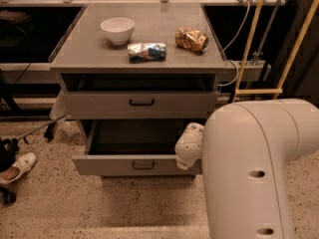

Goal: Open middle drawer

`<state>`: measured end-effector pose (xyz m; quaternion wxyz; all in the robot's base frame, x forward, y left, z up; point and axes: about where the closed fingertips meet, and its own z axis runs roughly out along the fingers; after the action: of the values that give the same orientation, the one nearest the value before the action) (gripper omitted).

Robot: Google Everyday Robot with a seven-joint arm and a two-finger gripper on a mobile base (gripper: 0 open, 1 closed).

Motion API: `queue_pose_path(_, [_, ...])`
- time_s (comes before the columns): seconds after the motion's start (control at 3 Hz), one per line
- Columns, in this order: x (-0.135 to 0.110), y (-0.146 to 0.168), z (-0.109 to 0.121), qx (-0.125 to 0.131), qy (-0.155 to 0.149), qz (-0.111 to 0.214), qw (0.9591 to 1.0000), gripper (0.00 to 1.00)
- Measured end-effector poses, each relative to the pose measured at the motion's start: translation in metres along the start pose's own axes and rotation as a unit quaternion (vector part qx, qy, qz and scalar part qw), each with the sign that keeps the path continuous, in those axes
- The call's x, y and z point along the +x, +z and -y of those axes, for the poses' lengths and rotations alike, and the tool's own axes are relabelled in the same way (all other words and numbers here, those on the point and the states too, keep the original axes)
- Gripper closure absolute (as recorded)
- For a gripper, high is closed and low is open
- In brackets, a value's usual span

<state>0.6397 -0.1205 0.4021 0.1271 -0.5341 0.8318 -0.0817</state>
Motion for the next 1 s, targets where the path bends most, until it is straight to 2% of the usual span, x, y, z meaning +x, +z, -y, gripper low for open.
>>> queue_pose_path(1.0, [0.003,-0.006,-0.0086,0.0,-0.004,0.007,1.0,1.0])
